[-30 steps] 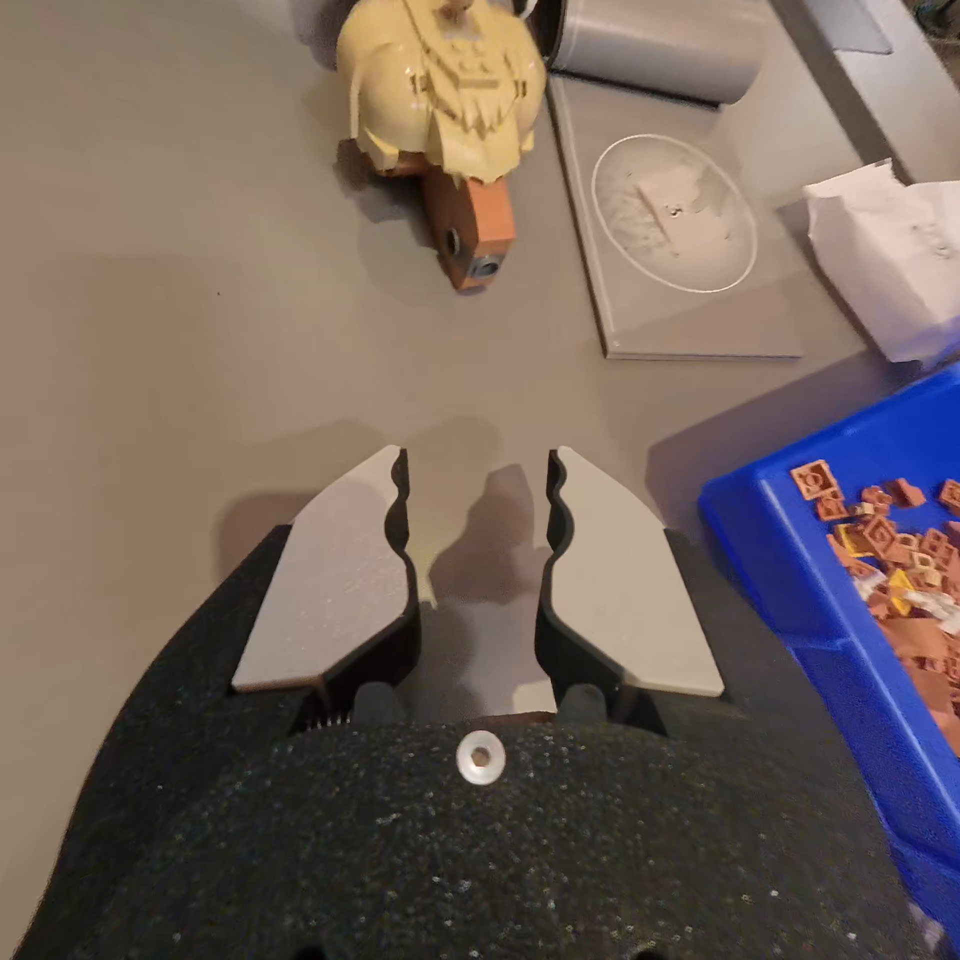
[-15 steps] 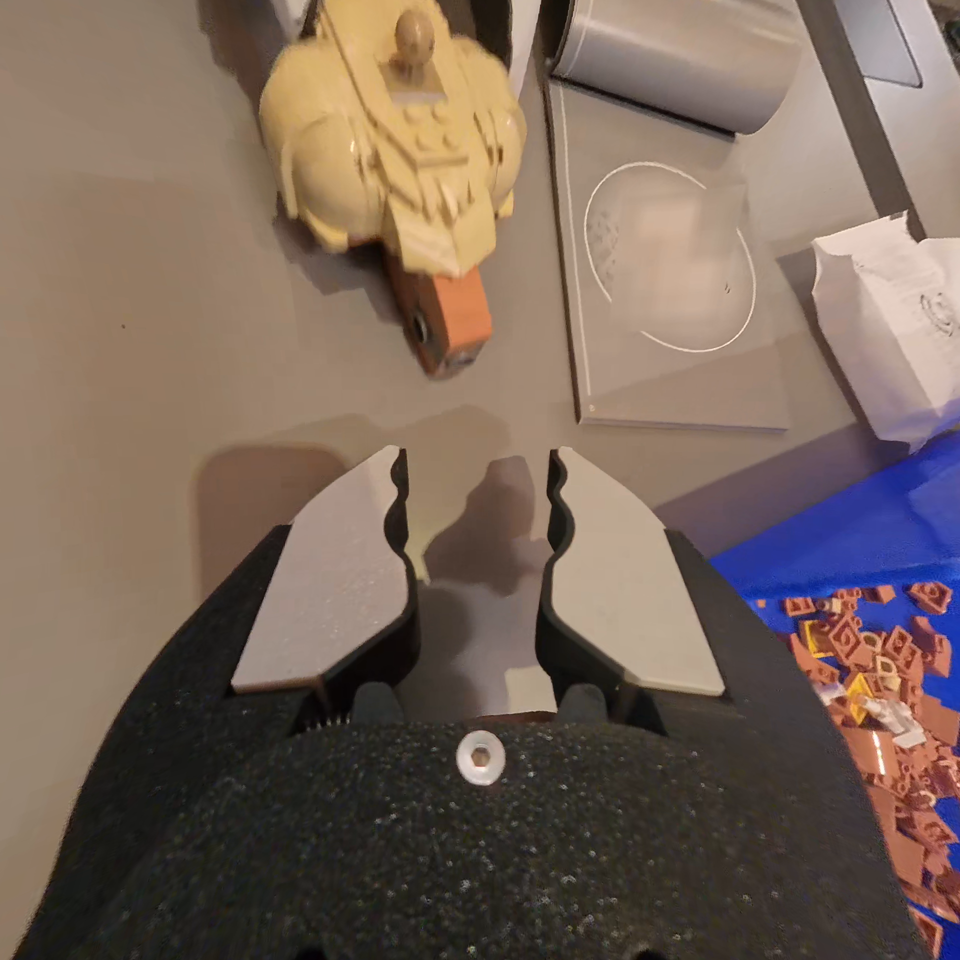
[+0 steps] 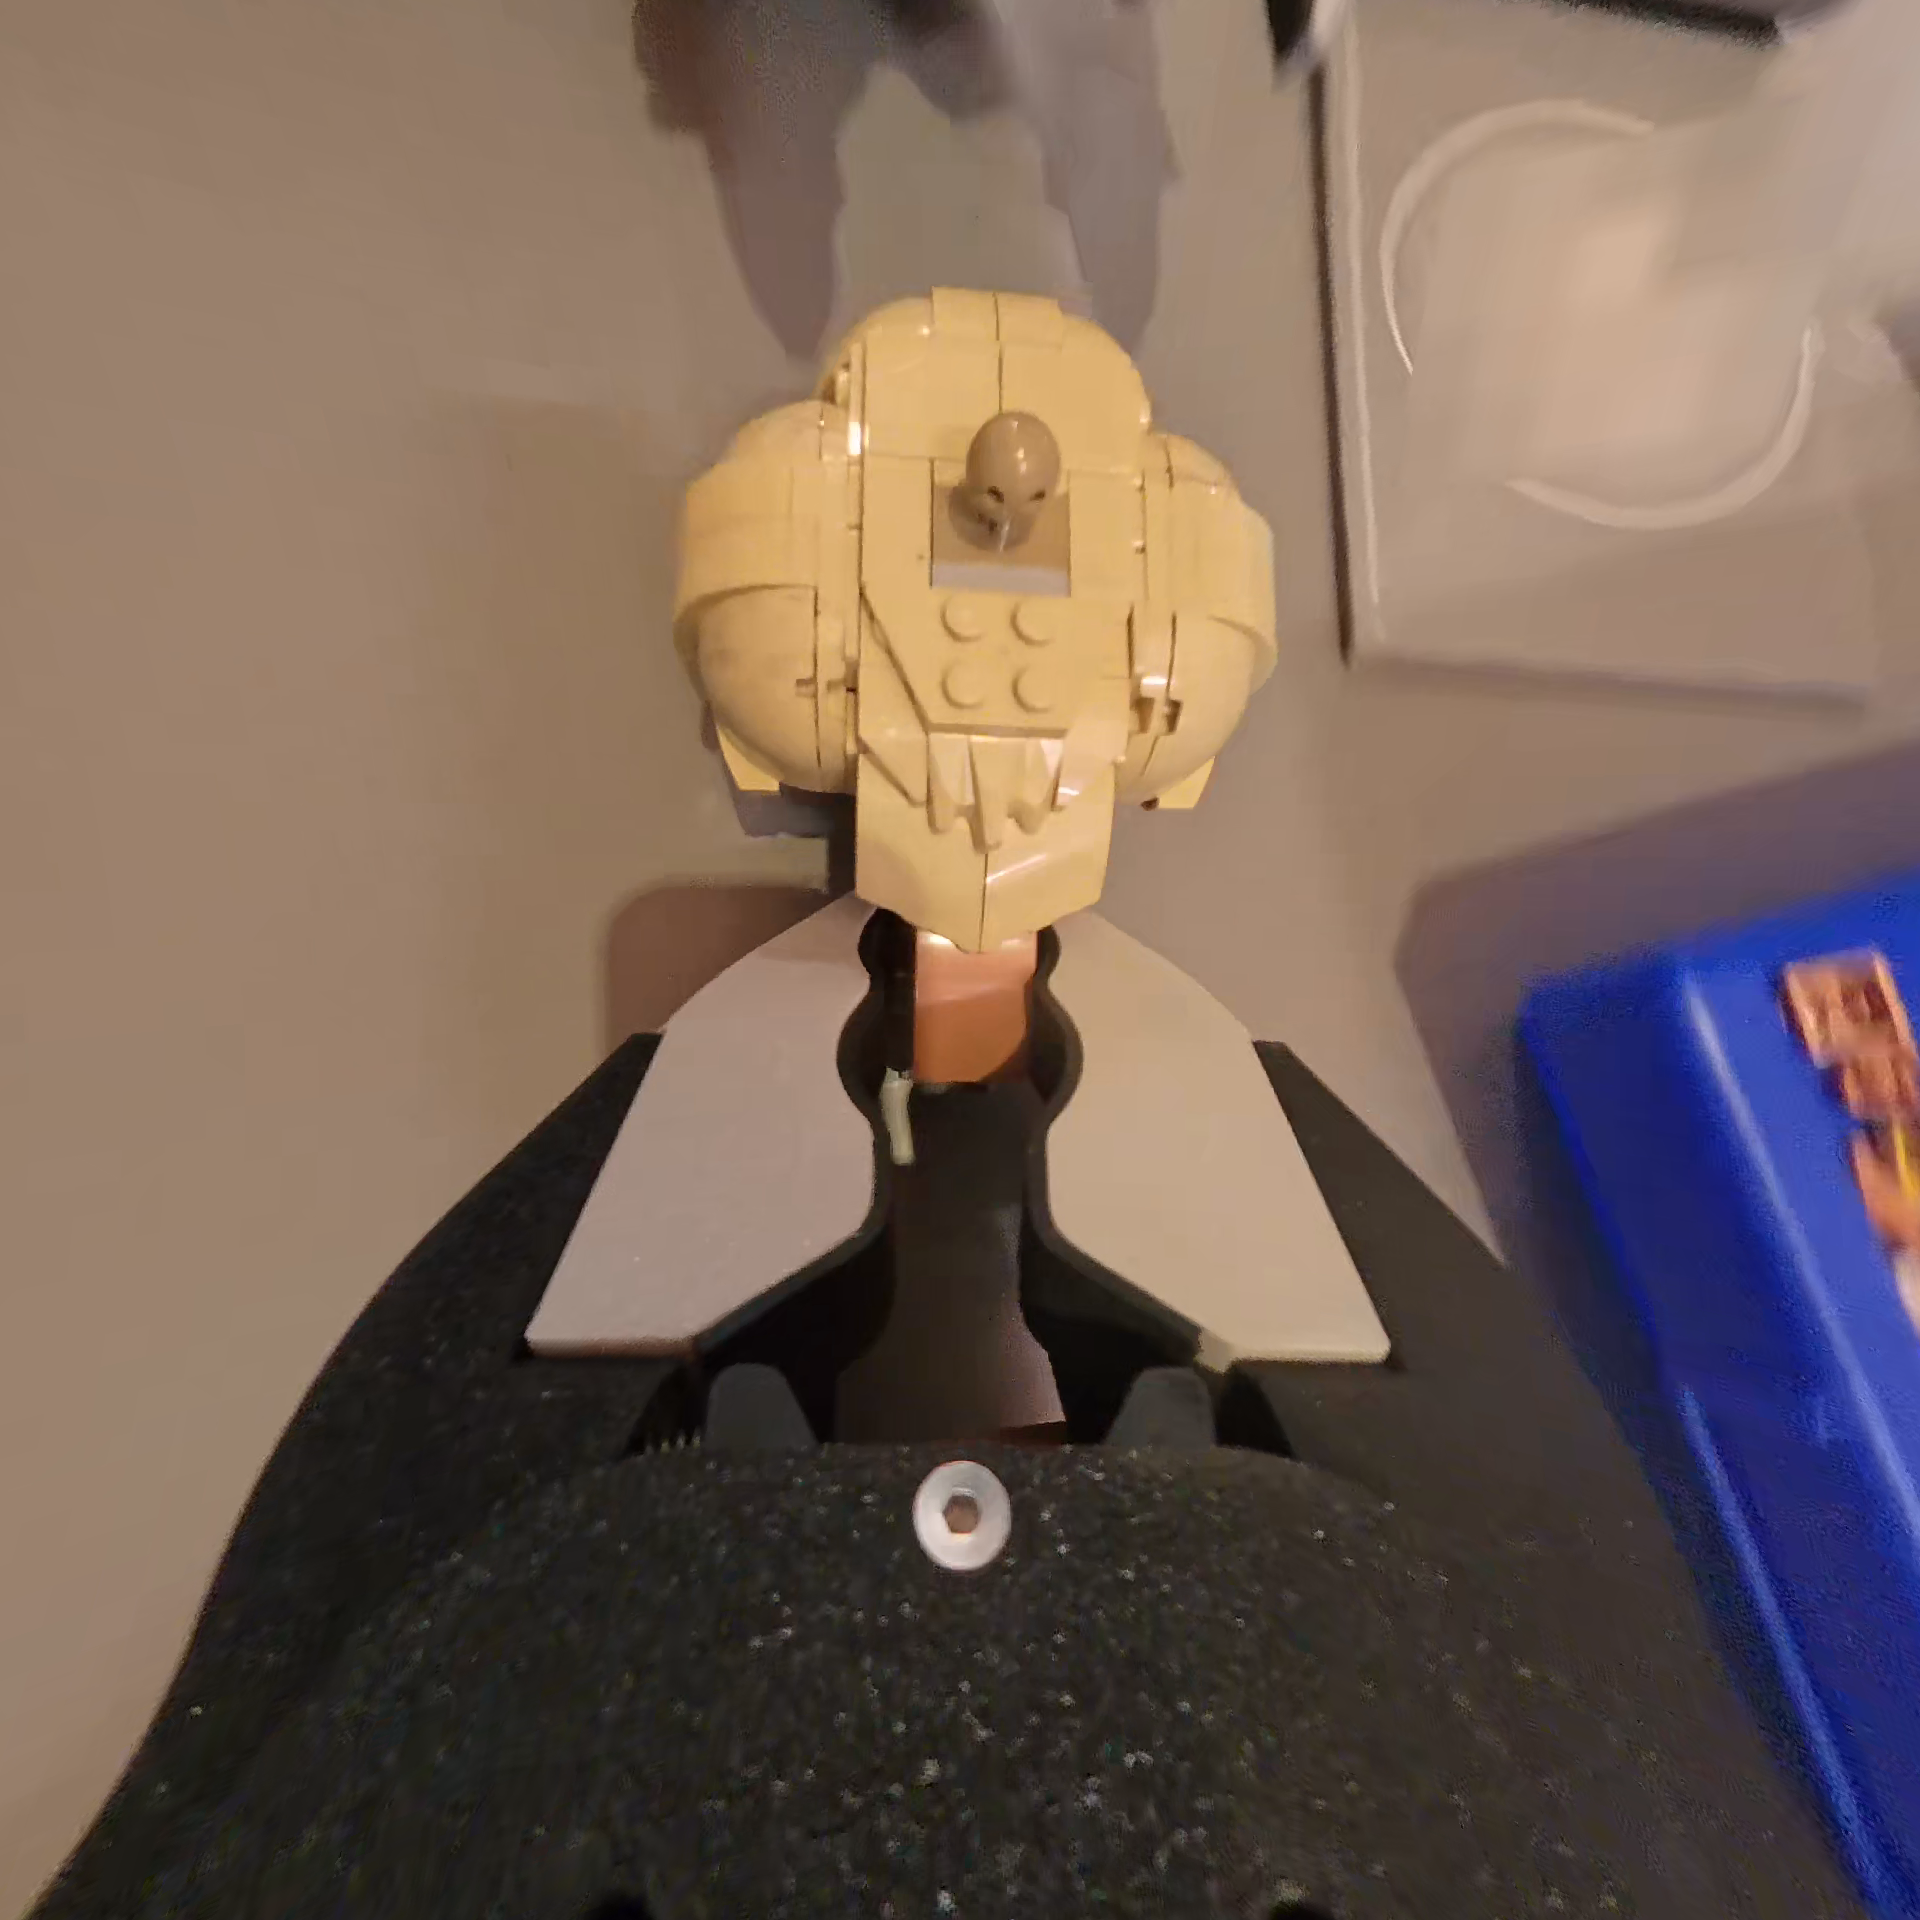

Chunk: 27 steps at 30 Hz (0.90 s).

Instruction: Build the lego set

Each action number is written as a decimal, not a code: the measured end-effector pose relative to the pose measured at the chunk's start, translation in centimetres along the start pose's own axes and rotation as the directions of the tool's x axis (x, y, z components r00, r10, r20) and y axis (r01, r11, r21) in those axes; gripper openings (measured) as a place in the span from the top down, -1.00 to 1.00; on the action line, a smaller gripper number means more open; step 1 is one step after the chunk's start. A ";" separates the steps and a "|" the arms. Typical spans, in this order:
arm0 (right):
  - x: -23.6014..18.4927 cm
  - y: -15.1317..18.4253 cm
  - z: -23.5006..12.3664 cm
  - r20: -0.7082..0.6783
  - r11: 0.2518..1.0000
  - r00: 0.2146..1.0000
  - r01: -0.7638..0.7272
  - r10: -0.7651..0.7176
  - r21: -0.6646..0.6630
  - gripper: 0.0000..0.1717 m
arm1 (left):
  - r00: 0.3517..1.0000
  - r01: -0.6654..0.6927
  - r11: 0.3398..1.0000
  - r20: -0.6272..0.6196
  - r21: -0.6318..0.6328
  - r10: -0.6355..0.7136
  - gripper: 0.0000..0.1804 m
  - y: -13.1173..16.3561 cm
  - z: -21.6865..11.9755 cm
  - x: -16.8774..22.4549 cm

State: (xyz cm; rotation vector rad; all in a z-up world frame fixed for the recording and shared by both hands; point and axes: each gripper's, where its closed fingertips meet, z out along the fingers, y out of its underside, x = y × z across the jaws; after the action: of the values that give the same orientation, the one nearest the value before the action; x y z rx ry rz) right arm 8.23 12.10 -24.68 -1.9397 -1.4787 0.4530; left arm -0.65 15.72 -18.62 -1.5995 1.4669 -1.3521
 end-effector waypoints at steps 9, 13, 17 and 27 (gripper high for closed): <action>2.0 11.5 -10.7 -0.268 0.972 0.938 -0.233 0.220 -0.016 0.73 | 0.983 -0.005 0.971 0.177 0.240 -0.039 0.36 -3.7 -2.8 -3.0; 1.9 13.8 -13.3 -0.332 0.963 0.911 -0.268 0.247 -0.019 0.73 | 0.974 -0.025 0.974 0.223 0.227 -0.027 0.36 -3.5 -2.7 -3.4; 1.3 15.5 -15.1 -0.398 0.956 0.881 -0.291 0.254 -0.035 0.55 | 0.968 -0.031 0.973 0.251 0.227 -0.028 0.35 -3.4 -2.7 -3.8; -3.1 4.2 -18.8 -0.420 0.946 0.874 -0.121 0.245 0.299 0.39 | 0.885 -0.148 0.971 0.463 0.187 0.046 0.23 -3.4 -3.9 -6.4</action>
State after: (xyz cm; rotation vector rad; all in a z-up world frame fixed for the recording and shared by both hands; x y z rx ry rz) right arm 22.01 3.12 -14.15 -1.8188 -0.8896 0.2385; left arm -2.22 23.42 -16.15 -1.5431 1.0585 -0.9531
